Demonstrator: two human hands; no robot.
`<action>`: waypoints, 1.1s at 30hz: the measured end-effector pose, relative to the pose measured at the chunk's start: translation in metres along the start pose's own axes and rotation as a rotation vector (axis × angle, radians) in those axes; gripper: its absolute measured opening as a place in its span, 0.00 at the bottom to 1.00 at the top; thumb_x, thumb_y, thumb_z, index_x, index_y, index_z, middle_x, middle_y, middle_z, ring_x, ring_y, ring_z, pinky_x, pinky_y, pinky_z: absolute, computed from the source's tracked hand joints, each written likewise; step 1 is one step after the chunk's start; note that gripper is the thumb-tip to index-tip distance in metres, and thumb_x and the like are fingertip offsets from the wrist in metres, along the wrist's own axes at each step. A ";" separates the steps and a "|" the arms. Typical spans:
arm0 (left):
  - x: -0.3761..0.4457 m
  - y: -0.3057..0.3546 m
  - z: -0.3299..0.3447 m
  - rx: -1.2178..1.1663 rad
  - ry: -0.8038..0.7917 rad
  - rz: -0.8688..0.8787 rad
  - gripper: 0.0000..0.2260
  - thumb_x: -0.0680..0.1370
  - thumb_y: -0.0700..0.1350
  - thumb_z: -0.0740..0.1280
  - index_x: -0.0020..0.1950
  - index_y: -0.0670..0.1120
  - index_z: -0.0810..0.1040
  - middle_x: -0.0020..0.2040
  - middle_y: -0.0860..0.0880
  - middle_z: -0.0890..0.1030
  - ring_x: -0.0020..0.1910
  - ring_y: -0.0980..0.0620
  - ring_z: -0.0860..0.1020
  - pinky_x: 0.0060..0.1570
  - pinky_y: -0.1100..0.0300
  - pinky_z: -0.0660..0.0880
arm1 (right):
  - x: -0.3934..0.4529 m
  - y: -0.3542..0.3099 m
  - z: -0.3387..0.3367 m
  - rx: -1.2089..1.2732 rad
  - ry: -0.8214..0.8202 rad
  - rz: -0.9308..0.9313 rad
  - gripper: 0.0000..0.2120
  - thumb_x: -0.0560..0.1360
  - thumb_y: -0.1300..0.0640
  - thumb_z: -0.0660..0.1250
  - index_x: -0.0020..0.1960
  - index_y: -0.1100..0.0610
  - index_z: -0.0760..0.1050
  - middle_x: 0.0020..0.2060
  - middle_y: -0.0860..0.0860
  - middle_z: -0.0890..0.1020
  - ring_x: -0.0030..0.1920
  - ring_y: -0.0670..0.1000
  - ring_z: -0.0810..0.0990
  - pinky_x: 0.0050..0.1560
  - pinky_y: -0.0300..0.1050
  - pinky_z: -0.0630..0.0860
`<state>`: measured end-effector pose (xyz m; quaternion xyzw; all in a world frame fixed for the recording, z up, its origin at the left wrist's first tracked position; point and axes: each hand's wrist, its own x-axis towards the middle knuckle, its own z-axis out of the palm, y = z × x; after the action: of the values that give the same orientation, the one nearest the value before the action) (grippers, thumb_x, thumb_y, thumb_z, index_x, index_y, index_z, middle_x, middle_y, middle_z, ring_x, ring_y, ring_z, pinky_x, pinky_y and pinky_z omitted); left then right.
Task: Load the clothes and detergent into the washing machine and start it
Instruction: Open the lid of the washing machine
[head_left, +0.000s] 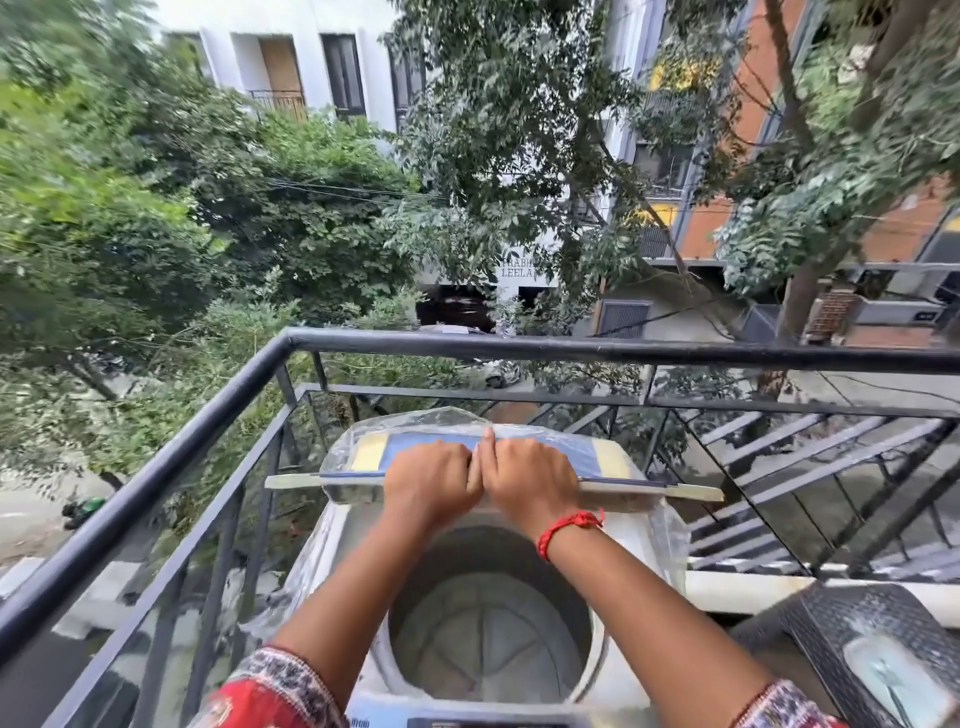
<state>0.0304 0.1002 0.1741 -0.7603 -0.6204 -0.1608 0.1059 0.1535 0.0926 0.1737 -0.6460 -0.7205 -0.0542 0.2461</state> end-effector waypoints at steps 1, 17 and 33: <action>0.007 0.000 -0.001 0.006 0.017 0.002 0.29 0.80 0.57 0.48 0.37 0.41 0.81 0.38 0.42 0.84 0.39 0.38 0.82 0.32 0.55 0.68 | 0.008 0.000 -0.001 0.013 0.009 0.002 0.26 0.82 0.46 0.52 0.43 0.59 0.83 0.40 0.59 0.85 0.43 0.64 0.83 0.40 0.52 0.77; 0.101 -0.023 0.014 -0.042 0.237 0.052 0.17 0.80 0.51 0.51 0.40 0.49 0.75 0.38 0.49 0.81 0.40 0.46 0.76 0.47 0.51 0.65 | 0.132 0.011 -0.003 0.029 0.054 -0.022 0.24 0.80 0.45 0.53 0.42 0.57 0.82 0.40 0.60 0.85 0.41 0.62 0.83 0.40 0.51 0.78; 0.224 -0.046 0.049 -0.135 0.104 0.135 0.21 0.81 0.52 0.50 0.45 0.47 0.80 0.43 0.44 0.83 0.46 0.43 0.79 0.53 0.48 0.68 | 0.249 0.034 0.036 0.090 -0.062 0.076 0.26 0.81 0.46 0.56 0.26 0.52 0.66 0.32 0.59 0.81 0.37 0.61 0.80 0.36 0.48 0.71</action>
<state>0.0307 0.3314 0.2112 -0.7963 -0.5492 -0.2341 0.0971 0.1648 0.3370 0.2399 -0.6627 -0.7044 0.0079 0.2543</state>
